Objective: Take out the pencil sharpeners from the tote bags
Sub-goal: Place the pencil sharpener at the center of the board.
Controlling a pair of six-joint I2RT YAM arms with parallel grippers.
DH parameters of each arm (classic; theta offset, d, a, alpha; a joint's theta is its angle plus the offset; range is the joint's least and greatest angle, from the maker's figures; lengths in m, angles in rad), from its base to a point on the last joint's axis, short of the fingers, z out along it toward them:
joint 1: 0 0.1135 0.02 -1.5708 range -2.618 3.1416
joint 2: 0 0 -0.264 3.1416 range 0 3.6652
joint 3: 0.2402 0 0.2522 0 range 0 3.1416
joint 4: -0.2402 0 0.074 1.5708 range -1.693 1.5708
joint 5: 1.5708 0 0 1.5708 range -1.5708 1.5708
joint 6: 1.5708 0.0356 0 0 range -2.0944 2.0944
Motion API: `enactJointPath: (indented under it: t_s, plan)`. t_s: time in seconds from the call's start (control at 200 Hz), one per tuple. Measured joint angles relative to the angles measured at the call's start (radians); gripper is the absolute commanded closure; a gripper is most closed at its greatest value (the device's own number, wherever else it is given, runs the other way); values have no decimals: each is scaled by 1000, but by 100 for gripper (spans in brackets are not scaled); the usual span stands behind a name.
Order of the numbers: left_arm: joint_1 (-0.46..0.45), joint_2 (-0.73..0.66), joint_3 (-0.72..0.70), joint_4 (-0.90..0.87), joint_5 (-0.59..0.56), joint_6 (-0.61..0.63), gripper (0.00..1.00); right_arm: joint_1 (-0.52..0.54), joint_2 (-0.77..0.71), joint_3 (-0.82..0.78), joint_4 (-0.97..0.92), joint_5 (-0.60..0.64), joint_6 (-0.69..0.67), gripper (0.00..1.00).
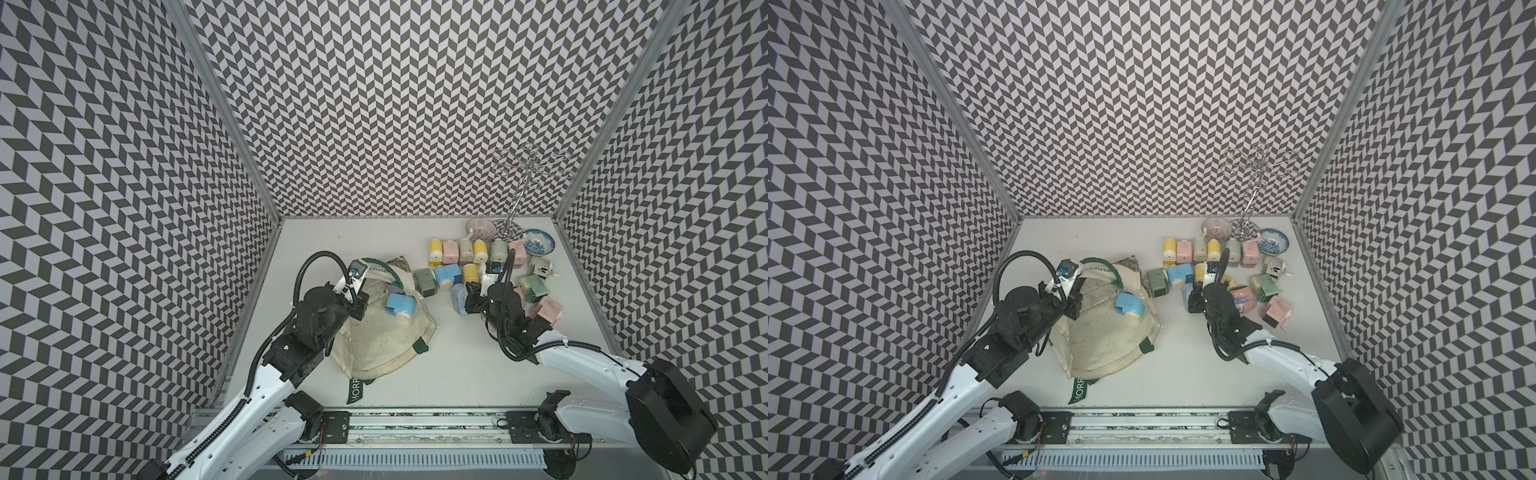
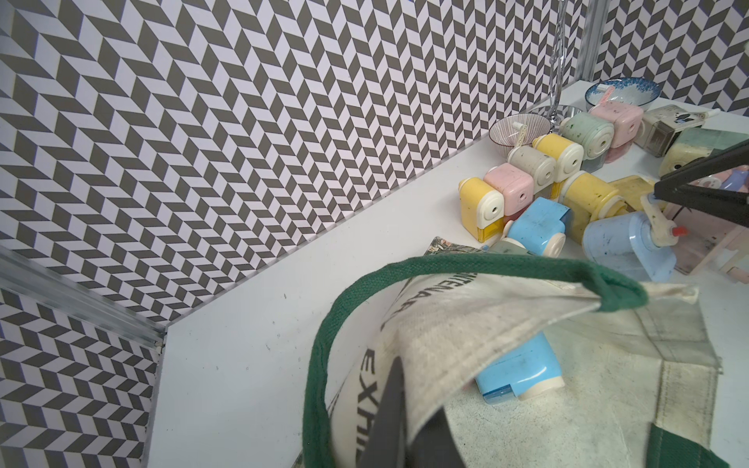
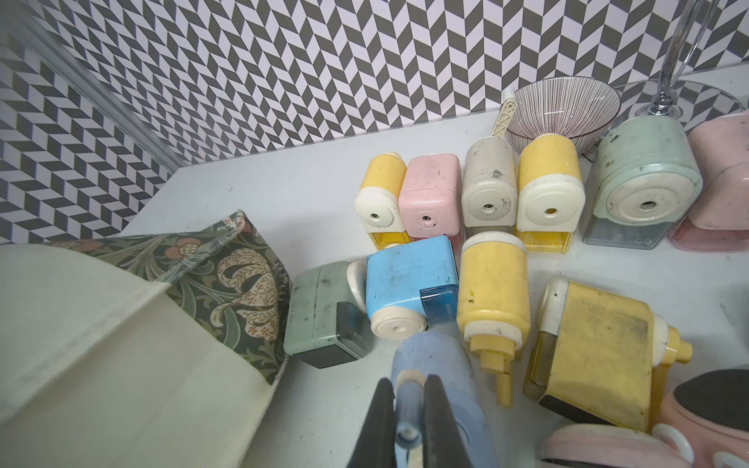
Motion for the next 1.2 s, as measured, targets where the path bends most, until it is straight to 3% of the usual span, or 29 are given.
enactJointPath:
  t_s: [0.16,0.25,0.471,0.656,0.776,0.951,1.202]
  plan:
    - [0,0,0,0,0,0,100,-1,-3,2,-25,-19,8,59]
    - [0,0,0,0,0,0,100,-1,-21,16,-71,-31,13,49]
    - [0,0,0,0,-1,0,100,-1,-174,48,-136,-90,-7,46]
    - [0,0,0,0,-1,0,100,18,-264,48,-140,-283,-13,45]
    - [0,0,1,0,-1,0,100,164,-261,47,-138,-358,-25,39]
    - [0,0,1,0,-1,0,100,450,-183,43,-71,-348,-103,32]
    - [-1,0,1,0,-1,0,100,567,85,43,63,-222,-93,26]
